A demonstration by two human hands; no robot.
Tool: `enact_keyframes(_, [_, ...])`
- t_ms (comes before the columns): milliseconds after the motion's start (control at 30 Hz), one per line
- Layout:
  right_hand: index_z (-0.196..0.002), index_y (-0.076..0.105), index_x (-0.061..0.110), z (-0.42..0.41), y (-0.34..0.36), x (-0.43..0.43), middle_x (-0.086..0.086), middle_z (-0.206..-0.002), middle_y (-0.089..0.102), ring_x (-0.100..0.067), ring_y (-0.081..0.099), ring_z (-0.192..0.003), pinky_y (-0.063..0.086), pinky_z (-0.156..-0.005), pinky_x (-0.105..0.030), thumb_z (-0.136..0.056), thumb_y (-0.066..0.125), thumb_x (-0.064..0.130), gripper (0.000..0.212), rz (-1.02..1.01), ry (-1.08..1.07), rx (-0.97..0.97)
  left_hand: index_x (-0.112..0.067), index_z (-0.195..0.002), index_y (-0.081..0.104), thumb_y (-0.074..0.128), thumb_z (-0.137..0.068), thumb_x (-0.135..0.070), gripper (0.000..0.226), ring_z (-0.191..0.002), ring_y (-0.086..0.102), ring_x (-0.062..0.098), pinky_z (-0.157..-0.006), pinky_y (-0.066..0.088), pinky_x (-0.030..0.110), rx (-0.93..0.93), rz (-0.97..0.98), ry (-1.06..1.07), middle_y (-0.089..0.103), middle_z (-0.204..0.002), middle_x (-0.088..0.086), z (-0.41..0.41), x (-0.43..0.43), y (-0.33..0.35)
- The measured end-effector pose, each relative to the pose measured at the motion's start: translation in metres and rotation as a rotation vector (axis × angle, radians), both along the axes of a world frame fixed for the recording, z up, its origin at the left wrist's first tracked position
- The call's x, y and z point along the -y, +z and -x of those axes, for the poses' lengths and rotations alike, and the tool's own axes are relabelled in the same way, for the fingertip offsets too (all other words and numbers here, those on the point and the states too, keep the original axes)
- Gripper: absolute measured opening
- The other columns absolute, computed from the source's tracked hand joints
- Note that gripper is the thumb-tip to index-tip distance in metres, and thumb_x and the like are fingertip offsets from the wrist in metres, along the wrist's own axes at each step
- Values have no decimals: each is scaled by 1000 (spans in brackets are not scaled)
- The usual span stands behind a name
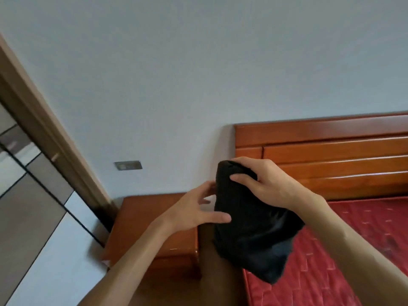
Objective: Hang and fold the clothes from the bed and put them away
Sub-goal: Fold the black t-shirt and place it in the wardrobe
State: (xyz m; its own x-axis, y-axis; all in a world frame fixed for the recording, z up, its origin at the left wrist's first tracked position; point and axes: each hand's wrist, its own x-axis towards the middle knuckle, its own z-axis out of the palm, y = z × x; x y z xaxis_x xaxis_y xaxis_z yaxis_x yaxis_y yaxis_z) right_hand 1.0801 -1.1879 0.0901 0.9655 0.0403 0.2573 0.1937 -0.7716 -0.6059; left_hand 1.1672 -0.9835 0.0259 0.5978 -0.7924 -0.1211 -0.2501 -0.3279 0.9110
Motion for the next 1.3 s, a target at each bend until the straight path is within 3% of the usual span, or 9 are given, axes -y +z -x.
enact_keyframes(233, [-117, 71, 20, -114, 27, -96, 8, -107, 74, -5, 66, -97, 50, -85, -23, -95, 58, 42, 34, 122, 134, 118, -24, -114, 69, 86, -75, -20, 43, -103, 70, 6, -88, 56, 25, -61, 232, 292, 75, -109, -9, -51, -69, 15])
enact_keyframes(433, [-110, 70, 32, -200, 20, -151, 22, -100, 71, 6, 64, -96, 48, -85, -16, -80, 69, 59, 40, -125, 159, -41, -16, -109, 73, 81, -80, -15, 31, -101, 72, 18, -91, 56, 37, -118, 391, 583, 76, -107, 1, -103, -143, 28])
enact_keyframes(633, [-111, 74, 13, -263, -24, -179, -9, -117, 72, -23, 69, -108, 56, -88, -32, -53, 86, 65, 79, -845, 429, -628, -19, -107, 72, 79, -80, -13, 28, -100, 72, 16, -90, 55, 32, -275, 481, 774, 76, -106, -2, -150, -206, 37])
enact_keyframes(733, [-116, 74, 12, -295, -50, -208, -14, -128, 66, -26, 66, -114, 58, -86, -35, -49, 92, 60, 84, -1323, 480, -761, -17, -118, 69, 85, -73, -24, 48, -106, 70, 20, -96, 52, 37, -346, 539, 858, 74, -114, 1, -180, -228, 32])
enact_keyframes(800, [-118, 73, 15, -321, -63, -232, -15, -130, 65, -27, 66, -115, 59, -82, -35, -39, 93, 64, 95, -1433, 482, -761, -18, -121, 67, 86, -71, -33, 56, -105, 70, 19, -95, 53, 37, -365, 544, 941, 74, -114, 0, -207, -240, 28])
enact_keyframes(933, [-105, 78, 8, -378, -67, -268, -19, -118, 70, -28, 72, -102, 61, -70, -36, -27, 95, 60, 96, -1515, 462, -868, -17, -114, 69, 80, -79, -36, 41, -97, 72, 18, -87, 57, 33, -345, 438, 1152, 76, -105, 0, -269, -262, 17])
enact_keyframes(1000, [-119, 71, 5, -414, -70, -282, -18, -122, 69, -28, 69, -108, 59, -82, -37, -50, 91, 56, 88, -1417, 442, -938, -18, -111, 68, 76, -83, -42, 38, -97, 71, 17, -81, 57, 28, -331, 318, 1222, 74, -105, 0, -300, -274, 11])
enact_keyframes(1100, [-129, 62, 4, -466, -76, -303, -16, -123, 69, -31, 67, -113, 52, -96, -42, -82, 75, 22, 52, -1215, 434, -963, -18, -115, 67, 68, -82, -60, 53, -100, 68, 16, -87, 57, 32, -292, 147, 1250, 72, -108, -2, -342, -292, 3])
enact_keyframes(1300, [-123, 66, 5, -554, -79, -330, -16, -114, 72, -32, 71, -103, 56, -85, -40, -81, 75, 10, 43, -1248, 354, -937, -20, -103, 71, 70, -84, -52, 37, -98, 69, 11, -88, 58, 32, -86, 42, 1261, 73, -102, -4, -418, -328, 0])
